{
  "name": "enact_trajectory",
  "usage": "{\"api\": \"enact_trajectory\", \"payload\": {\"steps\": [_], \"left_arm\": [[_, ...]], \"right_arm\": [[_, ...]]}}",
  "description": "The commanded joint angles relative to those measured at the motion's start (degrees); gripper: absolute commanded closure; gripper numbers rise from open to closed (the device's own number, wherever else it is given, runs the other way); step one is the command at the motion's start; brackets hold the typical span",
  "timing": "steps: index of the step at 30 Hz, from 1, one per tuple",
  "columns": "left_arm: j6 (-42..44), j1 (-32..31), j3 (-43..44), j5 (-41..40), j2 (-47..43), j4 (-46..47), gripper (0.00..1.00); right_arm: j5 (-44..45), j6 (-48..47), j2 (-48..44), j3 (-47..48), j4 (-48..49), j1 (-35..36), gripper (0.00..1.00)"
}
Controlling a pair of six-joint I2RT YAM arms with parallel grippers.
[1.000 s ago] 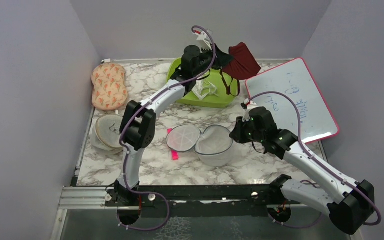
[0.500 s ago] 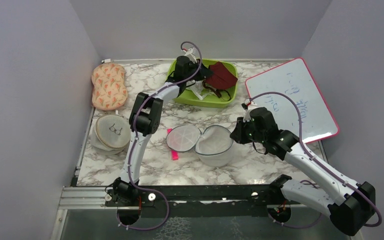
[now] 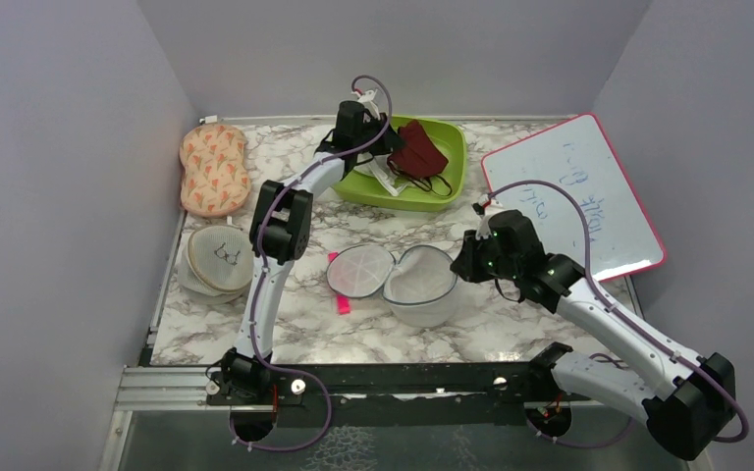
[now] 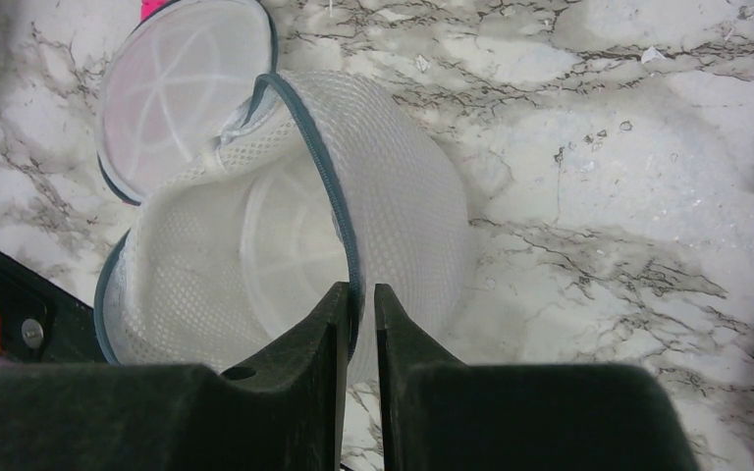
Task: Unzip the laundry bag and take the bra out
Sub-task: Place the bra in the bin.
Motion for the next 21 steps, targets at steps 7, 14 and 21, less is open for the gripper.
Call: {"api": "enact_trajectory", "payload": {"steps": [7, 14, 21], "left_arm": [[10.7, 0.8, 7.2, -4.6, -1.6, -14.7, 0.43], [15.7, 0.8, -4.0, -6.6, -16.6, -18.1, 0.26], [15.5, 0.8, -27.3, -5.7, -38.3, -18.3, 0.19]], "right_arm": [[-1.7, 0.1, 0.8, 0.2, 1.2, 0.2, 0.86], [-0.4, 0.3, 0.6, 0.1, 1.1, 0.2, 0.86], [-0.2, 0.2, 0.8, 0.4, 0.6, 0.2, 0.86]]}}
